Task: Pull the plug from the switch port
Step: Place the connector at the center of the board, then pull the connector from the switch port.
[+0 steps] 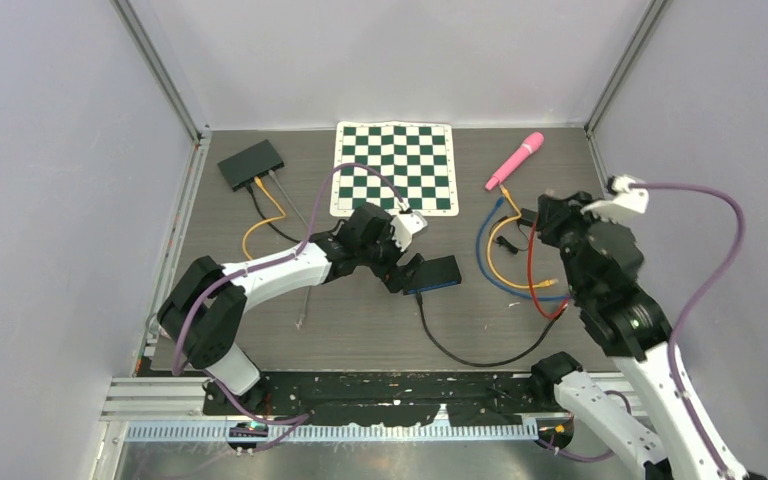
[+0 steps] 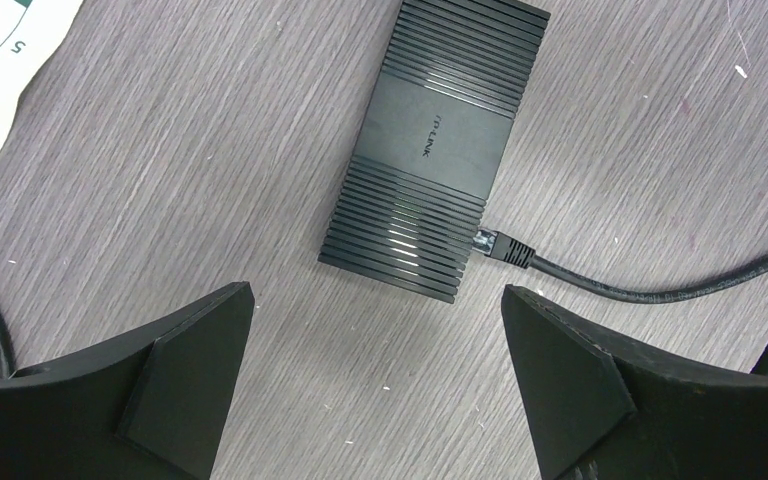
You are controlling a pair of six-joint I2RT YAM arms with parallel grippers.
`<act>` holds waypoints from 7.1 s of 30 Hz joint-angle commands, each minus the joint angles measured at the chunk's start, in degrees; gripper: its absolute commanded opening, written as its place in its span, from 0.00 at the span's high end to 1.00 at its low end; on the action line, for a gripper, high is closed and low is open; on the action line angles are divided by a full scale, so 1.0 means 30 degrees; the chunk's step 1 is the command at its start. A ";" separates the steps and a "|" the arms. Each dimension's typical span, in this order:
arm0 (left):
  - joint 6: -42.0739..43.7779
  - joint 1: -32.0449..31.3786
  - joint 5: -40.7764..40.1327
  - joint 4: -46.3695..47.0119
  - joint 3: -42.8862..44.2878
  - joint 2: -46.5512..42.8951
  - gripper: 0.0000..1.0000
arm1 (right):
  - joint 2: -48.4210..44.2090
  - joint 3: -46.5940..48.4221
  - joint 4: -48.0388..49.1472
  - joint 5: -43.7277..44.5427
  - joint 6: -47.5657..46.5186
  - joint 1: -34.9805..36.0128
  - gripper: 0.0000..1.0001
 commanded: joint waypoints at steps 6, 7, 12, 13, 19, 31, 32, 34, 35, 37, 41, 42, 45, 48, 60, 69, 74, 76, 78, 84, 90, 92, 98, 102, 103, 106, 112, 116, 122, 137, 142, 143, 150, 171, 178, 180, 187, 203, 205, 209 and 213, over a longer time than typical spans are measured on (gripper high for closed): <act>-0.0257 0.0072 -0.0088 -0.0147 0.0226 -0.0356 0.00 | 0.9780 0.0855 0.4773 -0.0334 -0.0919 -0.0861 0.95; -0.0305 0.0071 -0.0088 -0.0117 0.0126 -0.0495 0.00 | 1.1425 0.1030 0.5390 -0.1015 -0.0398 -0.1140 0.95; -0.0477 0.0071 -0.0342 -0.0050 -0.0649 -0.1104 0.00 | 1.7044 0.4485 0.5914 -0.5261 0.1579 -0.3820 0.95; -0.0472 0.0071 -0.0412 -0.0053 -0.0782 -0.1211 0.00 | 1.7599 0.4940 0.5924 -0.6136 0.1678 -0.4026 0.95; -0.0395 0.0071 -0.0594 0.0021 -0.1220 -0.1209 0.00 | 2.1021 0.8574 0.3195 -0.6994 0.1320 -0.4910 0.61; 0.0135 0.0071 -0.1431 0.0432 -0.1013 -0.1219 0.00 | 1.5040 0.4593 0.2929 -0.8317 0.0455 -0.5229 0.26; 0.0113 0.0097 -0.1599 0.0519 -0.0970 -0.1244 0.01 | 1.4620 0.4233 0.2893 -0.8987 0.0487 -0.5228 0.26; 0.0035 0.0100 -0.1915 0.0837 -0.0988 -0.1348 0.01 | 1.3373 0.2715 0.2912 -0.9610 0.0598 -0.5224 0.26; -0.0060 0.0115 -0.2004 0.1002 -0.1021 -0.1385 0.00 | 1.2521 0.2268 0.2955 -1.0153 0.0729 -0.5227 0.26; -0.0092 0.0199 -0.1933 0.1279 -0.1012 -0.1388 0.01 | 1.1338 0.0951 0.3180 -1.1136 0.1028 -0.5228 0.26; 0.0514 0.0260 -0.1245 0.0859 -0.0401 -0.0833 0.00 | 0.9512 -0.2051 0.3787 -1.3409 0.2314 -0.5192 0.28; 0.0725 0.0274 -0.0943 0.0624 -0.0173 -0.0548 0.00 | 0.9043 -0.3124 0.3949 -1.3780 0.2769 -0.5182 0.29; 0.1469 0.0277 0.0191 -0.0207 0.0538 0.0102 0.00 | 0.8245 -0.5147 0.4686 -1.5341 0.3539 -0.5132 0.32; 0.2047 0.0265 0.0880 -0.0668 0.1050 0.0755 0.00 | 0.7665 -0.6975 0.5308 -1.6445 0.4363 -0.4841 0.34; 0.3646 0.0246 0.2352 -0.2336 0.2610 0.2715 0.01 | 0.8513 -0.9529 0.6992 -1.7313 0.6070 -0.2367 0.34; 0.3964 0.0218 0.2226 -0.2837 0.3490 0.4066 0.00 | 1.0562 -1.0446 0.8869 -1.7665 0.7265 -0.1488 0.34; 0.4040 0.0190 0.1947 -0.2903 0.3692 0.4555 0.00 | 1.1483 -1.0480 0.9698 -1.7882 0.7394 -0.1341 0.34; 0.4040 0.0120 0.1827 -0.2923 0.3737 0.4778 0.01 | 1.1970 -1.0518 1.0153 -1.8068 0.7679 -0.1255 0.34; 0.4026 0.0047 0.1693 -0.2944 0.3810 0.5014 0.01 | 1.2480 -1.0561 1.0664 -1.8175 0.7983 -0.1146 0.34; 0.4031 0.0013 0.1849 -0.3429 0.4164 0.5334 0.11 | 1.3965 -1.0532 1.2136 -1.8269 0.8666 -0.0768 0.37; 0.4187 0.0014 0.1799 -0.3422 0.3572 0.5237 0.28 | 1.5777 -1.0488 1.4145 -1.8455 0.9734 -0.0281 0.45; 0.4165 0.0013 0.1917 -0.3423 0.3484 0.5248 0.33 | 1.6367 -1.0546 1.4818 -1.8432 1.0119 -0.0046 0.47; 0.4237 -0.0016 0.2293 -0.3502 0.3309 0.5143 0.40 | 1.7704 -1.0589 1.6698 -1.7773 1.1321 0.0567 0.49; 0.4329 -0.0016 0.2517 -0.3759 0.3393 0.5150 0.43 | 1.8100 -1.0669 1.6862 -1.6840 1.1822 0.0799 0.54; 0.4358 -0.0016 0.2574 -0.3842 0.3425 0.5170 0.44 | 1.8082 -1.0779 1.6873 -1.6589 1.1906 0.0813 0.54; 0.4399 -0.0016 0.2749 -0.4112 0.3582 0.5264 0.45 | 1.7963 -1.1013 1.6834 -1.6185 1.1960 0.0802 0.57; 0.4343 -0.0016 0.3054 -0.4386 0.3821 0.5440 0.47 | 1.7955 -1.1020 1.6905 -1.6012 1.1817 0.0835 0.61; 0.4304 -0.0016 0.3111 -0.4474 0.3923 0.5514 0.47 | 1.7829 -1.0716 1.6485 -1.5709 1.1635 0.0851 0.62; 0.4278 -0.0016 0.3089 -0.4535 0.4088 0.5561 0.48 | 1.7935 -0.9927 1.5466 -1.5833 1.1200 0.0836 0.62; 0.3993 -0.0016 0.3023 -0.4390 0.3779 0.5336 0.49 | 1.7664 -0.9231 1.4592 -1.6202 1.0467 0.0852 0.61; 0.3944 -0.0016 0.3044 -0.4368 0.3858 0.5289 0.50 | 1.7523 -0.9249 1.4600 -1.6083 1.0472 0.0877 0.60; 0.3951 -0.0016 0.3077 -0.4362 0.3842 0.5290 0.49 | 1.7546 -0.9267 1.4629 -1.6070 1.0476 0.0886 0.57; 0.3953 -0.0016 0.3169 -0.4581 0.3943 0.5364 0.50 | 1.8458 -0.9539 1.5733 -1.6193 1.1108 0.0888 0.62; 0.3879 -0.0016 0.3159 -0.4494 0.3746 0.5433 0.51 | 1.8680 -0.8810 1.4436 -1.6001 0.9955 0.0953 0.60; 0.3952 -0.0016 0.3242 -0.4550 0.3780 0.5483 0.52 | 1.9425 -0.9262 1.6141 -1.6702 1.0757 0.0968 0.65; 0.3925 -0.0016 0.3279 -0.4559 0.3742 0.5426 0.52 | 1.9544 -0.9667 1.6752 -1.6705 1.1177 0.0956 0.68; 0.3781 -0.0016 0.3308 -0.4371 0.3558 0.5296 0.53 | 1.8704 -0.9937 1.5811 -1.5698 1.0795 0.0954 0.80; 0.2781 -0.0002 0.4871 -0.4305 0.3891 0.5605 0.55 | 1.7989 -1.0760 1.7960 -1.6147 1.1149 0.1100 0.58; 0.2727 -0.0016 0.4890 -0.4368 0.3942 0.5664 0.55 | 1.8269 -1.0605 1.8341 -1.6375 1.1321 0.1126 0.59; 0.2619 -0.0016 0.4722 -0.4339 0.3988 0.5722 0.55 | 1.8188 -1.0382 1.7731 -1.6372 1.0883 0.1170 0.60; 0.2641 -0.0016 0.4674 -0.4425 0.4102 0.5783 0.55 | 1.8188 -1.0534 1.7226 -1.6301 1.0580 0.1203 0.59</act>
